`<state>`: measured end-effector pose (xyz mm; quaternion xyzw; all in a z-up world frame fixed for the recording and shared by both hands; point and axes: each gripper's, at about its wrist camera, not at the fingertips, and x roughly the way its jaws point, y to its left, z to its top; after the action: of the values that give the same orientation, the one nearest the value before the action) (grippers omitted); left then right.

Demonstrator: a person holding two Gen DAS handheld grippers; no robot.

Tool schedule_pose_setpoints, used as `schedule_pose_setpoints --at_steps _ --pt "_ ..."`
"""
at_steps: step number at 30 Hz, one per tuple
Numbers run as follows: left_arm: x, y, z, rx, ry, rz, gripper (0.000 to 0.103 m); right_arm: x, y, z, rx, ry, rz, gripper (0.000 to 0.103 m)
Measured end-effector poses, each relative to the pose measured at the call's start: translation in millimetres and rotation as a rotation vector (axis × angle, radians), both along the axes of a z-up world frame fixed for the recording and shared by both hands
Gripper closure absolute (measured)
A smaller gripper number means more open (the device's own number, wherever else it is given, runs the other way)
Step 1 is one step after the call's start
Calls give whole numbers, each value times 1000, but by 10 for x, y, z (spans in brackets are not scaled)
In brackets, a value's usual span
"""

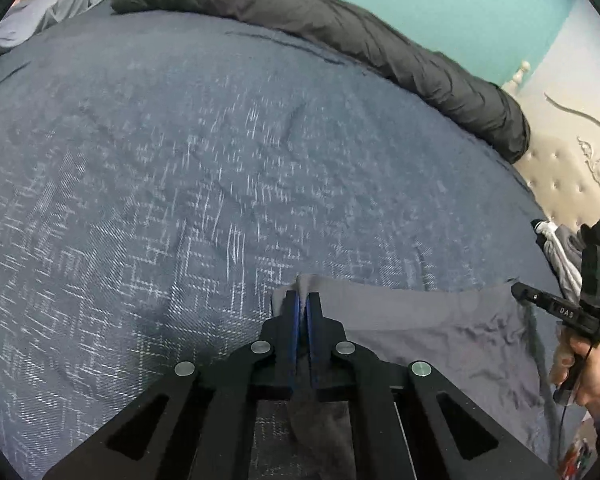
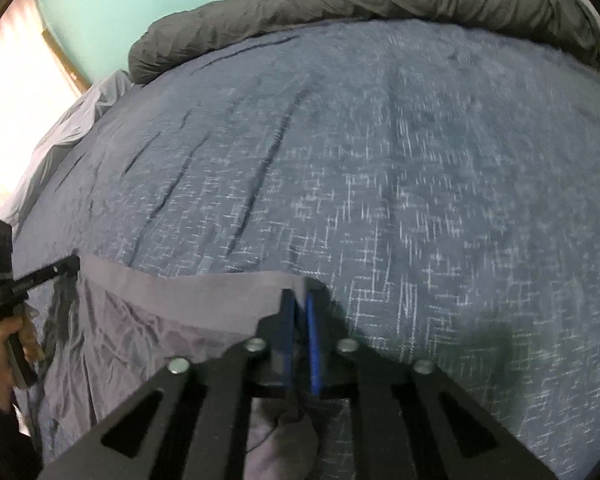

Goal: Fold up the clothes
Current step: 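Lift the waistband with both tools and fold it over the garment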

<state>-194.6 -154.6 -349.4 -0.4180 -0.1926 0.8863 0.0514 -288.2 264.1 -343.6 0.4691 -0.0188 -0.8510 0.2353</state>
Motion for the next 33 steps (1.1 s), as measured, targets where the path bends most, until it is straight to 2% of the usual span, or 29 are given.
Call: schedule_pose_setpoints --at_steps 5,8,13,20,27,33 --pt "237 0 497 14 127 5 100 218 69 434 -38 111 0 100" --pt "524 126 884 4 216 1 100 438 145 900 -56 204 18 100" --pt "974 190 1708 -30 348 -19 100 839 278 1597 -112 319 24 100" --pt "1387 427 2703 -92 481 -48 100 1534 485 2484 -152 457 39 100" --pt "1797 581 3339 -139 560 -70 100 1946 686 3125 -165 554 19 100" --pt "2057 662 3528 -134 564 -101 100 2200 787 3420 -158 574 34 100"
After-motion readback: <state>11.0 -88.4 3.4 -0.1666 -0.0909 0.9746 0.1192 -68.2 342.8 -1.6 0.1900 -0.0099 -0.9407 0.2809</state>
